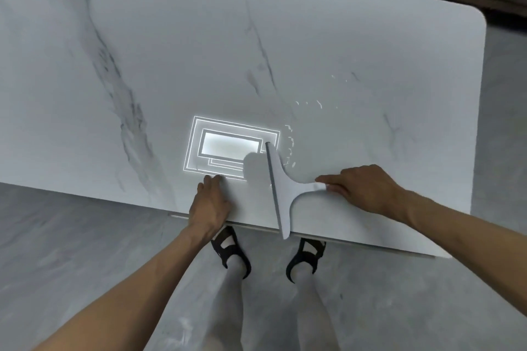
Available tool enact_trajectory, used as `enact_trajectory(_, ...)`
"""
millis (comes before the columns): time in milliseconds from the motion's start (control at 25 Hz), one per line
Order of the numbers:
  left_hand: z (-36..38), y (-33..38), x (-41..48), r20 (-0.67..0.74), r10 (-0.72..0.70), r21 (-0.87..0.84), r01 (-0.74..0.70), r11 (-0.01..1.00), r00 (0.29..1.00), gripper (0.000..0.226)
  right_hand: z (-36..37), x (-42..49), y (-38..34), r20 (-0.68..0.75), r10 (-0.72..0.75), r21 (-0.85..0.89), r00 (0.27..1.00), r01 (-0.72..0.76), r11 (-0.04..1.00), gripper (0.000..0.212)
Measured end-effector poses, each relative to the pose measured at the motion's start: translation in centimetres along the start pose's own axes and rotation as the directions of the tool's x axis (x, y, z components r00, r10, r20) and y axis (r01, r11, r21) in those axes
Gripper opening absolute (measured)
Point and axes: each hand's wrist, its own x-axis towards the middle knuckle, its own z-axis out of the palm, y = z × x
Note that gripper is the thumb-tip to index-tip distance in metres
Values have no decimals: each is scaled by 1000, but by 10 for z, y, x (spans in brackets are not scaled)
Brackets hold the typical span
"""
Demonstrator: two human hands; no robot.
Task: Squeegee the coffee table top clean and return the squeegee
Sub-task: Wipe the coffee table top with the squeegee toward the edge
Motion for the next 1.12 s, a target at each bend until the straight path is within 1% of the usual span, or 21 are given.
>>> enact_trajectory(80,3,9,0,42,19,72,-22,997,999,54,-10,-24,31,-20,93,-37,995,-93,995,40)
enact_trajectory(120,3,11,0,42,11,69,-14,998,999,54,-13,-32,40,-44,117,-66,992,-120,991,41)
enact_trajectory(160,2,10,0,24,-12,27,11,1000,1000,53,-17,-38,43,-72,119,-93,990,-126,988,43)
enact_trajectory(240,-7,3,-2,-45,-82,-133,76,988,996,52,-23,-34,32,-111,74,-105,991,-85,991,48)
enact_trajectory(320,-19,-10,-5,-114,-132,-255,100,962,985,46,-25,-12,0,-123,-6,-62,992,-1,998,48)
enact_trajectory(440,-42,-49,-8,-248,-224,-326,137,935,942,32,-25,52,-82,-115,-152,4,982,153,988,40)
enact_trajectory(520,-56,-86,-9,-306,-298,-356,182,916,904,26,-21,98,-145,-116,-248,13,962,252,968,38)
enact_trajectory(600,-68,-121,-7,-324,-355,-357,234,904,877,29,-17,135,-201,-106,-310,32,945,315,949,39)
enact_trajectory(640,-72,-135,-6,-325,-362,-342,248,906,874,33,-15,148,-222,-101,-320,55,942,326,944,39)
enact_trajectory(760,-77,-159,-1,-280,-376,-296,294,909,883,48,-11,172,-255,-99,-317,87,943,326,941,37)
enact_trajectory(840,-74,-160,3,-216,-386,-314,311,897,897,52,-9,171,-248,-99,-312,95,945,321,942,36)
enact_trajectory(920,-69,-148,8,-152,-349,-329,286,900,925,55,-7,157,-216,-106,-278,87,955,287,954,36)
enact_trajectory(1000,-63,-127,11,-115,-279,-303,233,924,953,58,-7,131,-165,-115,-200,77,973,210,975,38)
enact_trajectory(1120,-53,-86,16,-75,-131,-284,105,953,989,55,-12,75,-80,-117,-29,55,993,36,998,40)
